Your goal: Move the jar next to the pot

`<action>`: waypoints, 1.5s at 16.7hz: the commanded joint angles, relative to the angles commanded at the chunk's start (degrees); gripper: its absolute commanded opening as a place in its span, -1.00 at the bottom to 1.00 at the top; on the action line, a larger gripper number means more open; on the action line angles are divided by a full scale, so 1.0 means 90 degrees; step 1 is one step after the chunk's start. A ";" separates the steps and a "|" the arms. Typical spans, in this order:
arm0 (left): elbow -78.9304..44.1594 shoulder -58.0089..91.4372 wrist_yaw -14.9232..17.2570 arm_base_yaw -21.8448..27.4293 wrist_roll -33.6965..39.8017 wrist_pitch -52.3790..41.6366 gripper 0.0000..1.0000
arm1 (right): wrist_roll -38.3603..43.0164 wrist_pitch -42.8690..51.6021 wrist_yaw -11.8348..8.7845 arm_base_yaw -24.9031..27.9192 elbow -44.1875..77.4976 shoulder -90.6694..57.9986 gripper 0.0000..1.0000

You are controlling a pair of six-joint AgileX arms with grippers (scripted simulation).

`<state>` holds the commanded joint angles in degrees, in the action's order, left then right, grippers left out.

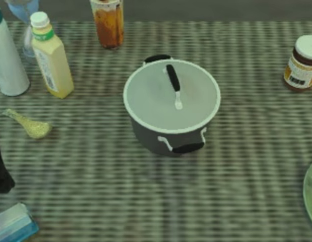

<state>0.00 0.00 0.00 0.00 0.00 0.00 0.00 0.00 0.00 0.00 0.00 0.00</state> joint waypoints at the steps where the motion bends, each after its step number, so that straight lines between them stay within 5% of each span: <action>1: 0.0000 0.0000 0.0000 0.0000 0.0000 0.0000 1.00 | 0.0000 0.0000 0.0000 0.0000 0.0000 0.0000 1.00; 10: 0.0000 0.0000 0.0000 0.0000 0.0000 0.0000 1.00 | -0.0098 0.1157 -0.0113 0.0043 0.2105 -0.2038 1.00; 25: 0.0000 0.0000 0.0000 0.0000 0.0000 0.0000 1.00 | -0.0907 0.6269 -0.0206 -0.0058 1.1184 -1.1293 1.00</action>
<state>0.00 0.00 0.00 0.00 0.00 0.00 -8.16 56.42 -1.85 -0.52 100.65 -101.64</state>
